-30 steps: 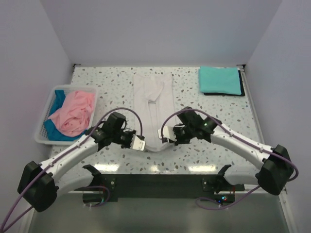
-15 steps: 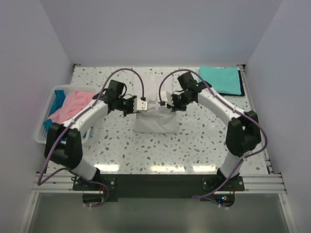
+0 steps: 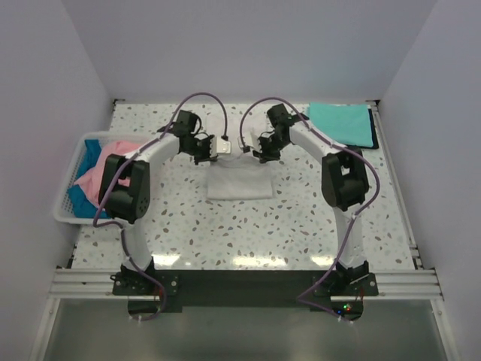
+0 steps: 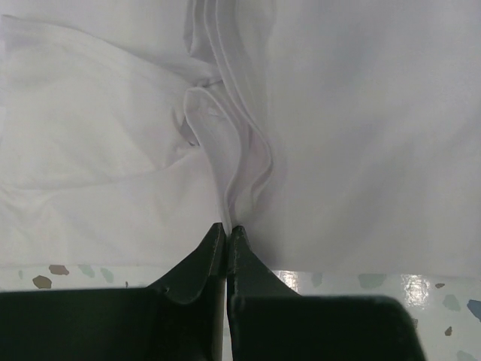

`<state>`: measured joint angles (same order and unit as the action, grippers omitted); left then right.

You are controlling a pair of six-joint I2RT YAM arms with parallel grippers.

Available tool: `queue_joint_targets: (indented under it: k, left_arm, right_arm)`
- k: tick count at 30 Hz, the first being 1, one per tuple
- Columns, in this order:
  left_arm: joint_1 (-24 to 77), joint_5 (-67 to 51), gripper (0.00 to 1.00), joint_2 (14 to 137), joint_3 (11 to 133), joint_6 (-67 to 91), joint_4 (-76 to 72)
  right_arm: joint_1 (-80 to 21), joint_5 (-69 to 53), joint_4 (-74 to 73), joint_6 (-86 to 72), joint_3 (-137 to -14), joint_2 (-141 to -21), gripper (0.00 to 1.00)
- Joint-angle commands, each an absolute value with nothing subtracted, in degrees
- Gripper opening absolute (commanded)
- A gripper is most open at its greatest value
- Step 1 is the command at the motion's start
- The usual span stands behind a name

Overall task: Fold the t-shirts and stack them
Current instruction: Fold the tshirt

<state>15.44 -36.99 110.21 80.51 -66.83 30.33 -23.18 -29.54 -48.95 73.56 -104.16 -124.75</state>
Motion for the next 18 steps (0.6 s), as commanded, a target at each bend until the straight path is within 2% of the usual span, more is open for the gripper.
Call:
queue_joint_targets:
  k: [1,6,8,9,10,11,13,14,16,17,18]
  left_arm:
    - [14.9,-37.0,0.0,112.9,84.5,-67.7,28.5]
    - [14.8,-35.3,0.0,115.0,84.6,-66.1,26.6]
    - [14.9,-34.2,0.04,115.8,84.6,-65.3,25.4]
    - [14.6,-33.0,0.08,116.1,84.7,-64.0,25.0]
    - [14.4,-32.3,0.09,116.5,85.1,-63.4,24.4]
    - [14.2,-31.6,0.14,116.3,85.3,-62.2,24.0]
    - [12.4,-30.5,0.2,115.8,86.4,-58.3,23.2]
    - [11.7,-30.3,0.3,115.4,86.7,-56.5,22.4]
    - [9.1,-30.2,0.41,113.9,87.0,-50.7,20.1]
    - [8.0,-30.2,0.51,113.3,86.8,-48.8,19.3]
    - [7.7,-30.3,0.54,112.5,86.7,-44.9,18.6]
  right_arm:
    - [-22.2,-30.9,-48.9,75.9,-107.3,-125.9,0.0]
    - [-21.7,-30.2,-47.6,75.6,-107.7,-127.4,0.0]
    - [-21.8,-29.5,-46.2,73.8,-107.8,-127.8,0.01]
    - [-21.7,-29.3,-45.9,73.1,-108.0,-128.0,0.14]
    - [-21.7,-29.0,-45.8,72.5,-108.2,-127.8,0.22]
    - [-21.6,-28.7,-45.3,71.6,-108.4,-127.6,0.33]
    - [-21.3,-27.5,-43.9,69.9,-108.5,-126.4,0.46]
    - [-20.8,-27.3,-43.2,68.3,-108.8,-125.9,0.5]
    - [-20.5,-26.4,-43.5,66.8,-110.1,-124.7,0.6]
    - [-20.1,-26.0,-43.8,64.9,-110.5,-124.3,0.61]
    - [-20.1,-25.9,-43.9,63.6,-110.7,-123.8,0.63]
